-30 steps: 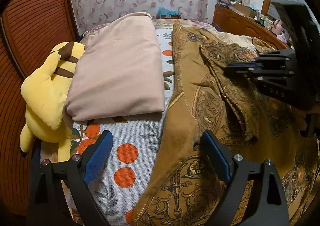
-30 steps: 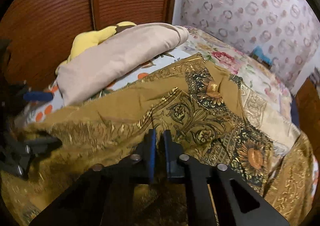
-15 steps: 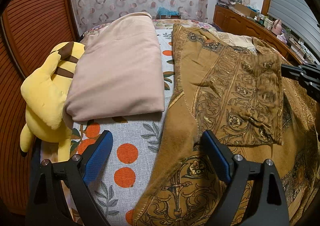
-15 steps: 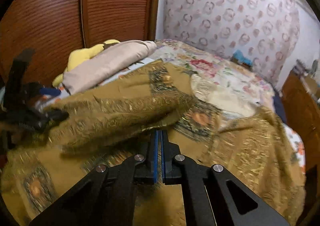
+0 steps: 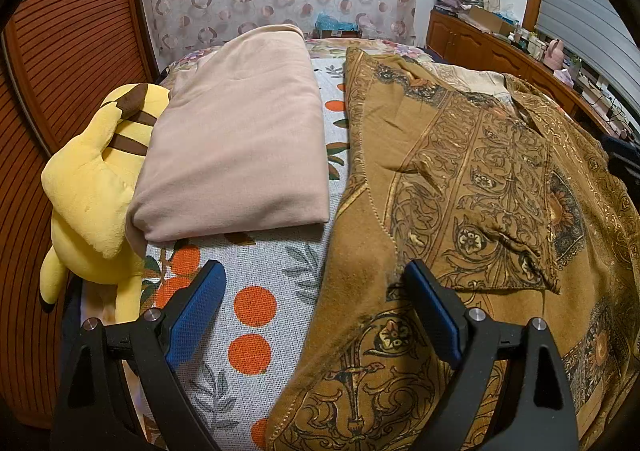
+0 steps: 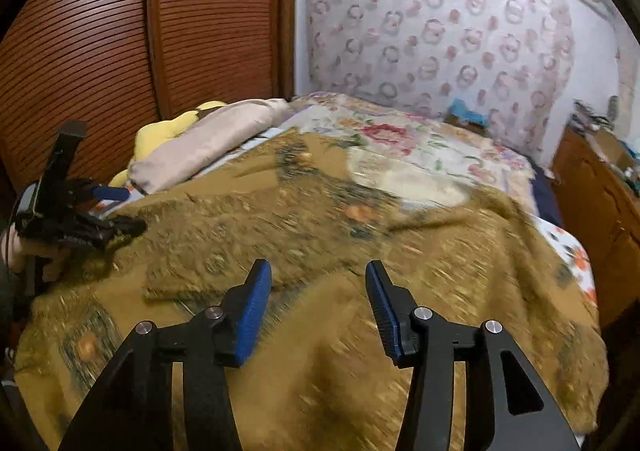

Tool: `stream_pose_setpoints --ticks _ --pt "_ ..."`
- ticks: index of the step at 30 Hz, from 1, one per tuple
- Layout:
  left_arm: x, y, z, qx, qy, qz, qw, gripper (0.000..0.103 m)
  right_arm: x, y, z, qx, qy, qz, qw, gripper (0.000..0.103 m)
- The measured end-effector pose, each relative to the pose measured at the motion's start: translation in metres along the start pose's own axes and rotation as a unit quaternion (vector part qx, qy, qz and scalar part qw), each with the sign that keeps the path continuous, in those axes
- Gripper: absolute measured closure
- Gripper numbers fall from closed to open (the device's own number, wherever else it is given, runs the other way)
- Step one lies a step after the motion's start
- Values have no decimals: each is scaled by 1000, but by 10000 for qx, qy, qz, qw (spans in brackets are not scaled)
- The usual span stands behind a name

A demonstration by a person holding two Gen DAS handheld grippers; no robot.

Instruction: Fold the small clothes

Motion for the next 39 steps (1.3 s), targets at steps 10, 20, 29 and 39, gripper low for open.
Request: stream_pose_setpoints --ticks 10,20,29,39 --pt "0 0 0 -2 -5 2 10000 12 -43 72 33 451 369 -343 9977 36" --pt "-1 -1 9 -211 -271 -154 9993 12 -85 118 102 466 1057 -1035 9879 36" --pt "-55 -13 58 -962 163 -256 9949 12 -120 132 132 515 1541 -1549 9745 36" --pt "-125 -16 99 -1388 982 -263 9851 12 -132 128 110 697 1547 -2103 9628 36"
Point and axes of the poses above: each gripper's, at about its wrist camera, not at the fingertips, and z roughly against the way its jaws point, x to its left, y to its underside, the point moved 9 cm from there along -z, roughly the way its jaws point, and after that the axes turned 7 degrees about z, right-handed, at the moved point
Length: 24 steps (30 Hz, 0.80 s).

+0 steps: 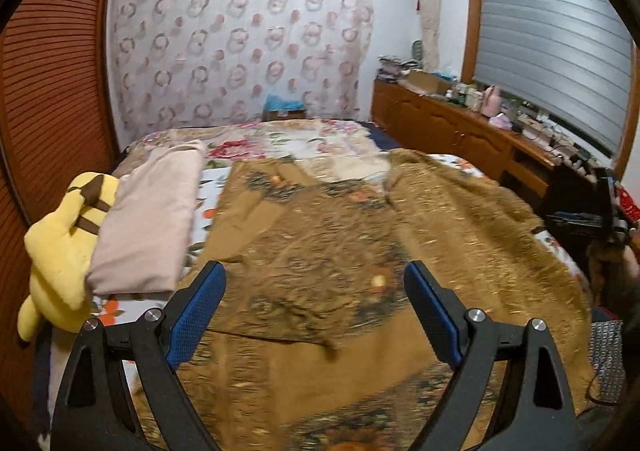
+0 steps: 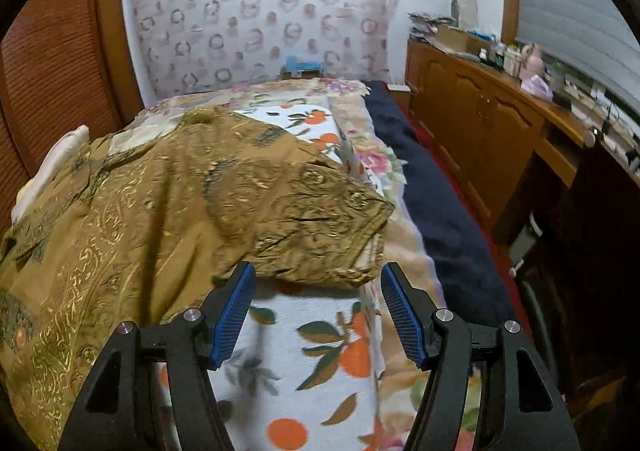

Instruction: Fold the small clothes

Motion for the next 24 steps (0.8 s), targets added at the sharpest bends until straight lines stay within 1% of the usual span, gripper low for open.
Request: stream_pose_setpoints --ticks 2,8,10,15,20,24 --pt "-7 0 2 -30 117 8 9999 12 -7 -2 0 61 -59 -145 9999 36" --pt "-20 5 6 -64 193 -21 9998 12 -24 -12 -10 261 -248 -477 9982 36" --pt "-22 8 4 -32 235 -6 9997 12 -29 -21 -19 320 -358 -565 9972 36" --pt "-29 14 4 0 276 -49 9996 12 -39 -30 -38 513 -601 -754 9940 36" --pt "-36 20 1 60 333 -91 9994 12 -45 -32 -56 696 -652 -846 9918 36" --pt "-37 24 0 119 365 -86 9992 12 -51 -31 -62 729 -851 -1040 9882 36"
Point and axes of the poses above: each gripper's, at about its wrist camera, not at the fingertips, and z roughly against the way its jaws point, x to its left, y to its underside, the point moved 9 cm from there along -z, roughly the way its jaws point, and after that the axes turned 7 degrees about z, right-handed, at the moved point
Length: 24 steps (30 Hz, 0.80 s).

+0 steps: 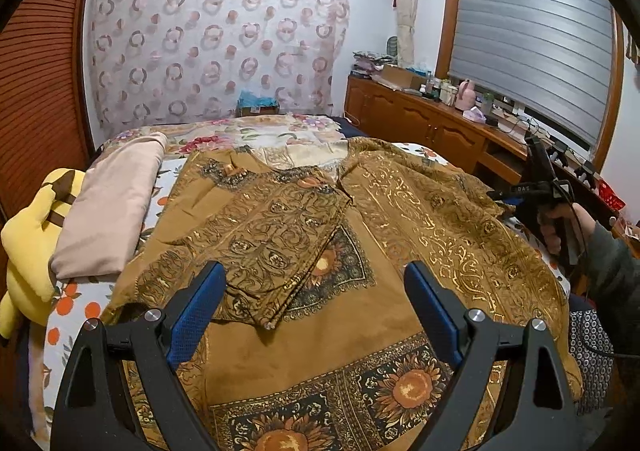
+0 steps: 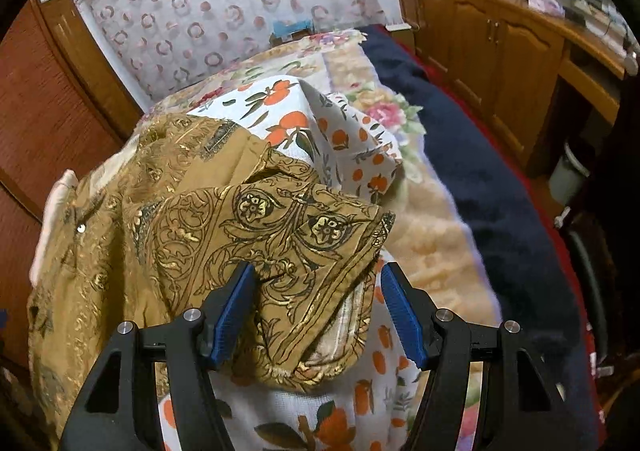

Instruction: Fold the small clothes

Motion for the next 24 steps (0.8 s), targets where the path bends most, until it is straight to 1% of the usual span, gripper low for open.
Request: stream_pose_setpoints --ticks 2,3,4,5,6,7,8,9,10,12,15,18,21,24 --pt "-1 2 1 10 17 6 10000 12 -4 1 1 8 -92 -69 9999 36" --pt "-2 2 1 10 21 5 10000 12 -5 1 1 -7 -159 -67 9999 41" --pt "-2 2 1 11 18 5 10000 12 -5 -1 0 -16 -207 -56 9998 44" --pt "-2 2 1 13 17 5 10000 12 -4 -1 2 -35 -222 -31 9997 49" --pt "-2 2 1 10 12 9 10000 12 -3 -2 4 -70 -233 13 9997 58" --pt "-2 2 0 13 12 10 10000 12 -1 -2 6 -110 -199 75 9997 63" --pt "-1 2 -1 19 14 7 10000 12 0 -3 9 -153 -73 168 9997 71" --pt "-2 3 -1 19 20 6 10000 12 1 -3 10 -165 42 252 9995 77" --pt "-2 3 -1 18 15 3 10000 12 4 -3 10 -176 93 327 9993 79" --pt "-2 3 -1 17 15 6 10000 12 9 -5 12 -238 175 455 9985 90" --pt "-2 4 -2 33 12 29 10000 12 16 -10 19 -425 226 588 9971 95" --pt "-3 7 -4 36 26 60 10000 12 28 -18 31 -698 215 674 9951 96" --pt "-4 8 -4 37 35 77 10000 12 55 -25 48 -983 131 929 9907 96" --pt "-3 8 -3 35 31 74 10000 12 94 -30 62 -1237 -37 1331 9833 96"
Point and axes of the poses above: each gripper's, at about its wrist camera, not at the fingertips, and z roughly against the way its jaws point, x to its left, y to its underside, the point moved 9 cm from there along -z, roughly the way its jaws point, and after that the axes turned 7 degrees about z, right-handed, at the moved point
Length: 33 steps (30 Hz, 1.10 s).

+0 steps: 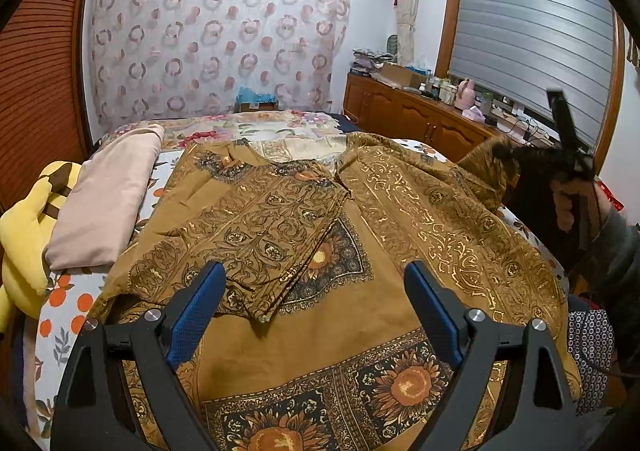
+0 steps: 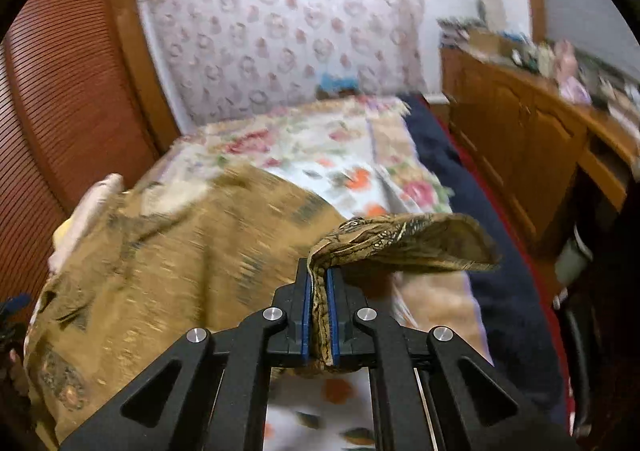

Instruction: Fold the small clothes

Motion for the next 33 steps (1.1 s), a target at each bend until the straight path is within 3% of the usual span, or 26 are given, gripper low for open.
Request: stream_pose_setpoints --ticks 4,8,10,11,12,13,24,33 --pt "0 0 0 -1 -9 -18 10000 12 64 -15 8 -225 -467 563 9971 96" --pt "2 -1 1 -2 -9 -29 10000 12 117 -9 4 -153 -791 974 9920 95" --pt "4 -1 1 -6 -24 -31 10000 12 133 -4 2 -111 -900 1187 9888 82" --pt "4 -1 2 -10 -28 -23 10000 12 138 -2 2 -119 -935 1272 9874 69" --pt "5 -1 2 -15 -28 -6 10000 12 139 0 2 -141 -940 1324 9866 60" --pt "6 -2 2 -17 -27 8 10000 12 137 0 0 -141 -922 1339 9866 59" --pt "6 0 -2 43 -8 27 10000 12 97 11 -31 443 -404 998 9932 57" --pt "6 0 -5 89 -18 42 10000 12 86 -8 -98 779 -691 54 9946 57"
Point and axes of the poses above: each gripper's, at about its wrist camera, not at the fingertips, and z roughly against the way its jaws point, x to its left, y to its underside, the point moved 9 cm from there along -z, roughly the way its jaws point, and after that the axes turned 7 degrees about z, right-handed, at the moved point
